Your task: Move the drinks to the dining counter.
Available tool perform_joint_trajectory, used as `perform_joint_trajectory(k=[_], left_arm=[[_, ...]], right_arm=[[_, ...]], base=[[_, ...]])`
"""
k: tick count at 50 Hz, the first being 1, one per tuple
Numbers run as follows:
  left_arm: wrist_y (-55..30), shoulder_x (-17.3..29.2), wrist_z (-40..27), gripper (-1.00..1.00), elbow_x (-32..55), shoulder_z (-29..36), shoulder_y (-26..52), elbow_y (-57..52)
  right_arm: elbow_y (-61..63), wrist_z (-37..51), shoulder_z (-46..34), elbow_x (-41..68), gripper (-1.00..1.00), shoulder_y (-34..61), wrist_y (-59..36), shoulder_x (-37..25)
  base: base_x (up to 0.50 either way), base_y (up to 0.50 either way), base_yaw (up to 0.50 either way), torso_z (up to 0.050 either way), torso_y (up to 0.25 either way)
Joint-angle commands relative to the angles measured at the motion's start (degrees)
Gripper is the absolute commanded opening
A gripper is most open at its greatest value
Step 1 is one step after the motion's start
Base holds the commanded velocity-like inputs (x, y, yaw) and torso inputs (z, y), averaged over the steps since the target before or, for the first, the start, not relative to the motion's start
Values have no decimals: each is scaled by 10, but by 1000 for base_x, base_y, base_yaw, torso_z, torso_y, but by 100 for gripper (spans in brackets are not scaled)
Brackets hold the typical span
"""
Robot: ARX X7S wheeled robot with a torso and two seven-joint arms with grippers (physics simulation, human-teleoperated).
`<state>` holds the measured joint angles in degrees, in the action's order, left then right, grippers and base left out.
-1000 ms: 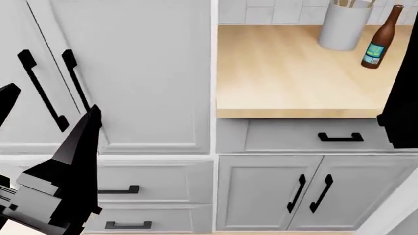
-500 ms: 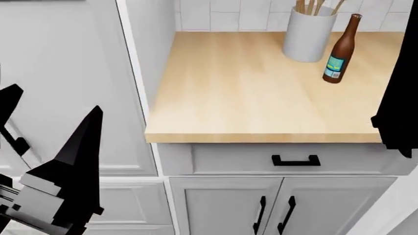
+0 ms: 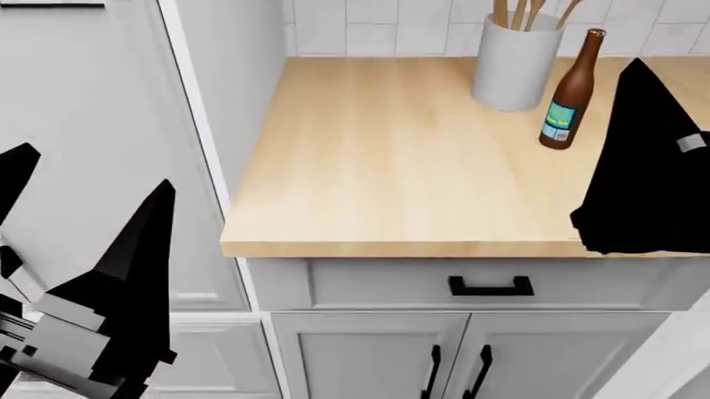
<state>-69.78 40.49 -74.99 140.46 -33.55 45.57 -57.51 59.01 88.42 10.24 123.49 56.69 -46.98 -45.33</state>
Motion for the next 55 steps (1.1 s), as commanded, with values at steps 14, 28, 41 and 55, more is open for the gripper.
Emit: perform_joint_trajectory(k=[14,28,41,55], left_arm=[[1,-1,-2,100,1,1,0,-1],[1,-1,-2,100,0,1,0,0],[-6,-6,0,100,-2,-2,-3,2],[-9,-8,0,100,0,-6,-6,3]], right_arm=[[6,4,-19,-2,100,-10,14,-5],[7,6,-23,-5,100,-6,22,-16],[-3,0,-46,-17,100,-42,31,-26],[-29,14,-280,-110,100,-25,194,-201]], base=[[488,-220,0,0,1],[65,-29,0,0,1],[101,-20,0,0,0],[0,0,0,0,0]])
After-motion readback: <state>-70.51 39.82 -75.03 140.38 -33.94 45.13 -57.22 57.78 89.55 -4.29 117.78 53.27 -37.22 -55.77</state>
